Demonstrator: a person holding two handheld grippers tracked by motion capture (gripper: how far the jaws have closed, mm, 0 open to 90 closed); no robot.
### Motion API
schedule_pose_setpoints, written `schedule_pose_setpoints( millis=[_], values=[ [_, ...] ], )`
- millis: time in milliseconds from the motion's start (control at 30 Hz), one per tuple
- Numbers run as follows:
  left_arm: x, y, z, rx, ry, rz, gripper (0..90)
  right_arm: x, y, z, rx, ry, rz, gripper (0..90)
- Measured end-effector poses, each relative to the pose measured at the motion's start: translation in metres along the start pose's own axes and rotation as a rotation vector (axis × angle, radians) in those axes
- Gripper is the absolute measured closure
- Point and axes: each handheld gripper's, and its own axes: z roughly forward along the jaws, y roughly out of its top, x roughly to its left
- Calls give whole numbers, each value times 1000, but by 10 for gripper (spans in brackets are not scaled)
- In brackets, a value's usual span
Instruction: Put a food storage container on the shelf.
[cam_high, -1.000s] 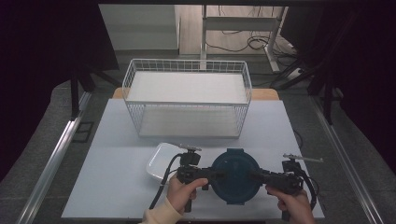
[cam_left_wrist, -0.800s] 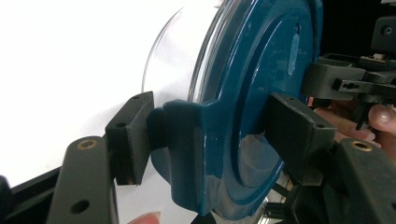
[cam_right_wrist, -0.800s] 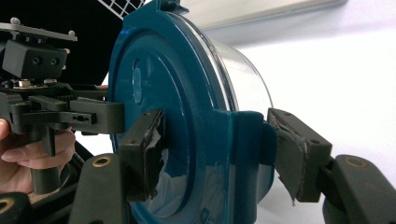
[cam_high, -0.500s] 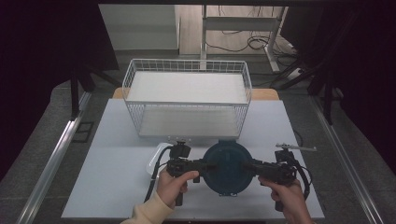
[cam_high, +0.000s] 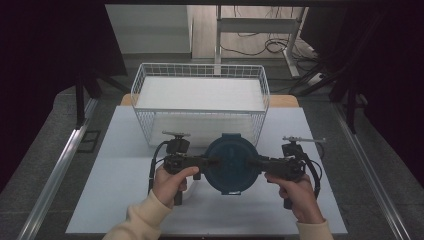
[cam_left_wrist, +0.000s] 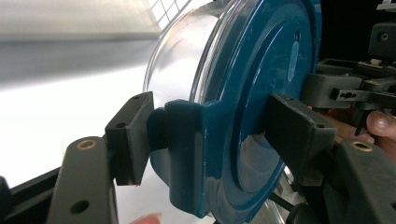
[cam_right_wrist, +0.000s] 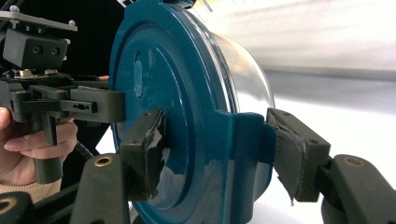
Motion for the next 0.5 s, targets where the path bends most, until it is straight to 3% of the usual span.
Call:
schedule_pose_setpoints(
  millis=[300,500],
  values=[
    [-5,18,-21,-34,14,32,345,15,23,3,-7,19,-27,396],
    [-5,26,-29,-45,14,31,345,24,35,5,-13,21,-42,397]
  ],
)
